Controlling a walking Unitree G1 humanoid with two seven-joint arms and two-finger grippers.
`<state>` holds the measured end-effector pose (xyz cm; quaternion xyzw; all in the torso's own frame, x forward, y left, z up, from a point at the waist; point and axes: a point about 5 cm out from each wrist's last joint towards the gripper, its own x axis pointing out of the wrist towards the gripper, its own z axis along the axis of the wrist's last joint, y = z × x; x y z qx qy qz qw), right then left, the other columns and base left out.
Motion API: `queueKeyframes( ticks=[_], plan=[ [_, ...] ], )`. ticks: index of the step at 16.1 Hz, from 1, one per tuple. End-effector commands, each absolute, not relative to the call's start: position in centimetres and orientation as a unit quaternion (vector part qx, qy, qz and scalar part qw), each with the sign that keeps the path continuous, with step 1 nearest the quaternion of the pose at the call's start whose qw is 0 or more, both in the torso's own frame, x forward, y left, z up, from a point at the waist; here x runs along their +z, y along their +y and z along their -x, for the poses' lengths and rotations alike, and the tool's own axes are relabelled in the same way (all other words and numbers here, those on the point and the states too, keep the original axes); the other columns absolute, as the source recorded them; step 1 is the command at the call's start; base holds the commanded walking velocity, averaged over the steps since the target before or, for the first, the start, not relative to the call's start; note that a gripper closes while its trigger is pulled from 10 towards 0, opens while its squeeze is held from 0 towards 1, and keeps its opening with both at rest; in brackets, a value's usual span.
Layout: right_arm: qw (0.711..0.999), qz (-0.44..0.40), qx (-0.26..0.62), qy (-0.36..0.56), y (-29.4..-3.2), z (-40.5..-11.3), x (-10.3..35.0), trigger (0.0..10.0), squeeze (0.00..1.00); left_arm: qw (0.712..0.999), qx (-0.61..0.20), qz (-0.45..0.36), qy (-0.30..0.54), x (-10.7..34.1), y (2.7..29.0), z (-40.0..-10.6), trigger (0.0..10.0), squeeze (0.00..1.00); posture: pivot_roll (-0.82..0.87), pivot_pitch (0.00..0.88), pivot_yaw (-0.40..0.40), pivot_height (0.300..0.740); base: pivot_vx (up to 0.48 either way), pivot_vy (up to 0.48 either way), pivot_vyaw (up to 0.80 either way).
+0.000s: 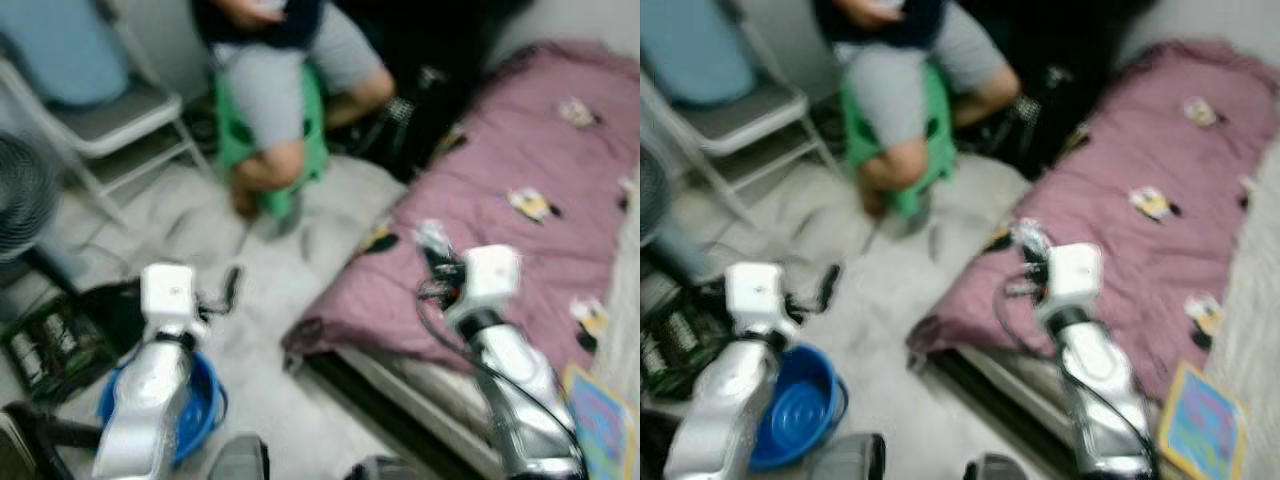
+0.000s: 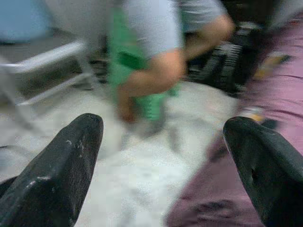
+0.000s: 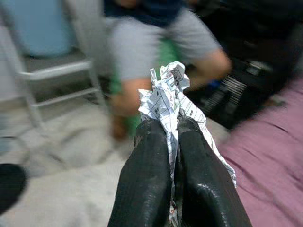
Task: Clean up the room
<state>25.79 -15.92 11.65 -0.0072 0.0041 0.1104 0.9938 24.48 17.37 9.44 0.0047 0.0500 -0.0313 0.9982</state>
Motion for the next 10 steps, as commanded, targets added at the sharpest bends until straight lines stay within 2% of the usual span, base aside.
queueKeyframes(
  ticks=[1, 10],
  plan=[
    [0.995, 0.015, 0.102, 0.006, -16.64, -25.66, 11.64, 10.0, 0.0, 0.998, -0.034, -0.002, 0.046, 9.46, 16.9, -24.39, 10.0, 0.0, -0.03, 0.103, -0.038, 0.74, 0.0, 0.0, 0.8],
    [0.992, 0.019, 0.127, 0.004, -15.79, -25.89, 11.51, 10.0, 0.0, 0.999, -0.016, -0.001, 0.042, 9.4, 17.25, -24.22, 10.0, 0.0, -0.01, 0.094, -0.049, 0.74, 0.0, 0.0, 0.8]
  ],
)
